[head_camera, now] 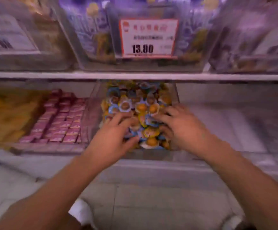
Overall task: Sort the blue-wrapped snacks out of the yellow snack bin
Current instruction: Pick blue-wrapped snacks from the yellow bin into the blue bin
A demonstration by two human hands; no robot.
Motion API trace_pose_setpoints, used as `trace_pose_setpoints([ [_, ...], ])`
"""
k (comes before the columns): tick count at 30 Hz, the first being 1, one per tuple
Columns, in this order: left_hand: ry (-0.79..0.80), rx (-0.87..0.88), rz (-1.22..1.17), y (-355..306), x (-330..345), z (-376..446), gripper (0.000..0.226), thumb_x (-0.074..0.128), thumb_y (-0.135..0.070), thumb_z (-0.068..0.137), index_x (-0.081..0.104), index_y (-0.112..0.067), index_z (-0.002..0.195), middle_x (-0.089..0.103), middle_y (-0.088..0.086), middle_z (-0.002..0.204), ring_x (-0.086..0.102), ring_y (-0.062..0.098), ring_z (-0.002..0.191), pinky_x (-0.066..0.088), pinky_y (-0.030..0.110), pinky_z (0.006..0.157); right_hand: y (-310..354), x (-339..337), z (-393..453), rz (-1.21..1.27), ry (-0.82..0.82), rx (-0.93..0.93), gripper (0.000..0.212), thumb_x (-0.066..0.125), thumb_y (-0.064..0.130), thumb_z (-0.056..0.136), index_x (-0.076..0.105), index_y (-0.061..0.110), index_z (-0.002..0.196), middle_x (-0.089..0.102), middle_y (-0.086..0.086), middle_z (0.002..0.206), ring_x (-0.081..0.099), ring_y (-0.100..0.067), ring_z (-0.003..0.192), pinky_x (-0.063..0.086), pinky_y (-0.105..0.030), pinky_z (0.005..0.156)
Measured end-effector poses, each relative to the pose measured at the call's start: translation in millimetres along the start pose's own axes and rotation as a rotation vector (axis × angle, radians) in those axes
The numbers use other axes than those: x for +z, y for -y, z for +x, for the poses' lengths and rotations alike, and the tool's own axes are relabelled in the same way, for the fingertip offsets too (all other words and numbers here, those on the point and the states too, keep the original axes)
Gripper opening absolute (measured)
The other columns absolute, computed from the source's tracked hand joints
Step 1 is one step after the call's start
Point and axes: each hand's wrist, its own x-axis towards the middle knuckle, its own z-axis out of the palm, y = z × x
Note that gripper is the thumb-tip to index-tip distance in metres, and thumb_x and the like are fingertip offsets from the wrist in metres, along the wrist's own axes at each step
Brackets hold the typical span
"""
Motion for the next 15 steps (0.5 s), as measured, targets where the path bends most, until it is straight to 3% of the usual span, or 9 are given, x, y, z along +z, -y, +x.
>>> trace_pose_setpoints([
  [5,0.011,-0.030,0.156,-15.0,-6.9,-17.0,0.041,0.068,-0.049,0.082,0.064,-0.031,0.119,0.055,0.000,0.128,0.058,0.030,0.107,0.047,0.041,0.091,12.5,-5.7,-12.7,0.024,-0.015,0.063,0.042,0.064,0.029,0.089,0.063,0.026,0.131,0.062,-0.005,0.130,0.049,-0.030,0.128,0.019,-0.039,0.120],
  [8,-0.049,-0.106,0.081,-16.8,-2.7,-17.4,0.041,0.069,-0.056,0.080,0.069,-0.033,0.114,0.053,0.000,0.131,0.051,0.029,0.120,0.044,0.041,0.097,12.6,-3.8,-14.6,0.077,-0.084,0.053,0.035,0.069,0.020,0.086,0.070,0.020,0.122,0.067,-0.006,0.123,0.056,-0.032,0.121,0.030,-0.047,0.115],
  [11,-0.077,-0.122,0.010,-15.2,13.2,-12.4,0.039,0.066,-0.059,0.081,0.069,-0.037,0.114,0.049,-0.004,0.136,0.041,0.024,0.130,0.038,0.038,0.106,12.2,5.0,-17.3,0.110,-0.239,0.050,0.030,0.072,0.013,0.084,0.073,0.012,0.114,0.072,-0.009,0.106,0.065,-0.035,0.101,0.047,-0.055,0.099],
  [15,-0.036,-0.076,-0.005,-8.9,21.2,4.7,0.042,0.063,-0.062,0.078,0.067,-0.042,0.115,0.044,-0.009,0.143,0.034,0.022,0.135,0.030,0.040,0.112,17.1,6.1,-7.6,0.000,-0.247,0.131,0.029,0.061,0.024,0.093,0.068,0.015,0.120,0.073,-0.007,0.100,0.066,-0.032,0.096,0.044,-0.049,0.104],
])
